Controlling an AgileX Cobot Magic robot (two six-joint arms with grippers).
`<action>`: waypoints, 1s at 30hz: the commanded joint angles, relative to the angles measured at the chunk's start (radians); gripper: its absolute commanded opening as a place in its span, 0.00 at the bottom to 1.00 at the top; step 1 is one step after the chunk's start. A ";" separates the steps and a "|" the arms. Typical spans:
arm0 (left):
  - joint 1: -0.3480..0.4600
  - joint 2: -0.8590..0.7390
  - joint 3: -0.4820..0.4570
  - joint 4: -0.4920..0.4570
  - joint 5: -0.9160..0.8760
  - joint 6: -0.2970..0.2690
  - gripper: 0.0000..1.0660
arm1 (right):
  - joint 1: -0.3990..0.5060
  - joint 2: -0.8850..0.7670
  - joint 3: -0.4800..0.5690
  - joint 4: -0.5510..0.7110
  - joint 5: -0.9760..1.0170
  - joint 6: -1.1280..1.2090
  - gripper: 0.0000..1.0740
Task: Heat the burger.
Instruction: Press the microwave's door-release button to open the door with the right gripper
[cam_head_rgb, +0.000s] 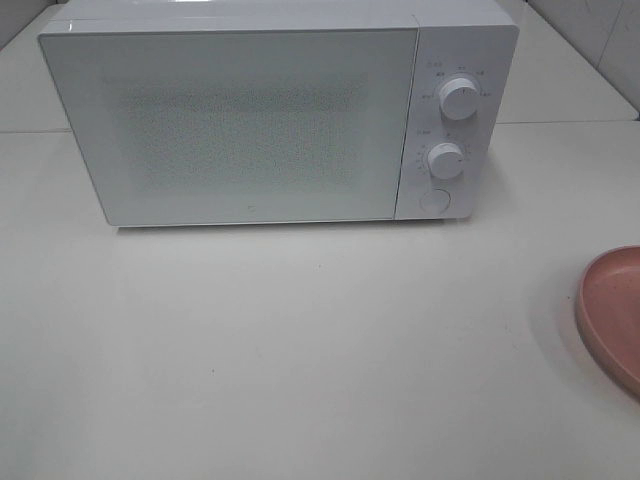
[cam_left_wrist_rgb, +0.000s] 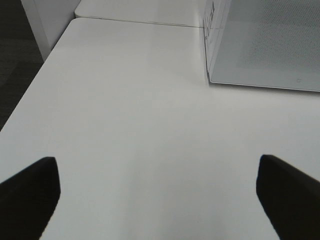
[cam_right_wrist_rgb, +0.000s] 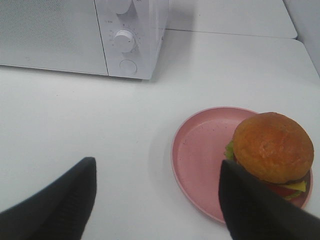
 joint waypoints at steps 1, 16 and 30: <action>-0.007 -0.019 -0.001 -0.007 -0.009 0.000 0.94 | 0.001 -0.025 0.000 -0.003 -0.009 0.006 0.67; -0.007 -0.019 -0.001 -0.007 -0.009 0.000 0.94 | 0.001 -0.025 -0.007 -0.003 -0.017 -0.011 0.70; -0.007 -0.019 -0.001 -0.007 -0.009 0.000 0.94 | 0.001 0.311 -0.030 -0.056 -0.663 -0.091 0.54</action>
